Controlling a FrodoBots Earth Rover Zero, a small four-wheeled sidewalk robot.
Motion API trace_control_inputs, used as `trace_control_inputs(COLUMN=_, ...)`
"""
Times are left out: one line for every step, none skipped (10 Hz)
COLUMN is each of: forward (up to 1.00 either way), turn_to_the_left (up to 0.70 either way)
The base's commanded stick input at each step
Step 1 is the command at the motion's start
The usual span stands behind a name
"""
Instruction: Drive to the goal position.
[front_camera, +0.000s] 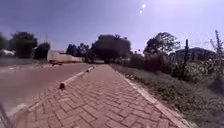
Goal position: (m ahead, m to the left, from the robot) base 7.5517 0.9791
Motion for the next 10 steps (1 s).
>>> trace_control_inputs(forward=0.30, turn_to_the_left=0.00)
trace_control_inputs(forward=0.30, turn_to_the_left=0.00)
trace_control_inputs(forward=0.30, turn_to_the_left=0.00)
trace_control_inputs(forward=0.30, turn_to_the_left=0.00)
trace_control_inputs(forward=0.30, turn_to_the_left=0.00)
trace_control_inputs(forward=0.30, turn_to_the_left=0.00)
trace_control_inputs(forward=0.30, turn_to_the_left=0.00)
trace_control_inputs(forward=0.30, turn_to_the_left=0.00)
trace_control_inputs(forward=0.30, turn_to_the_left=0.00)
trace_control_inputs(forward=0.30, turn_to_the_left=0.00)
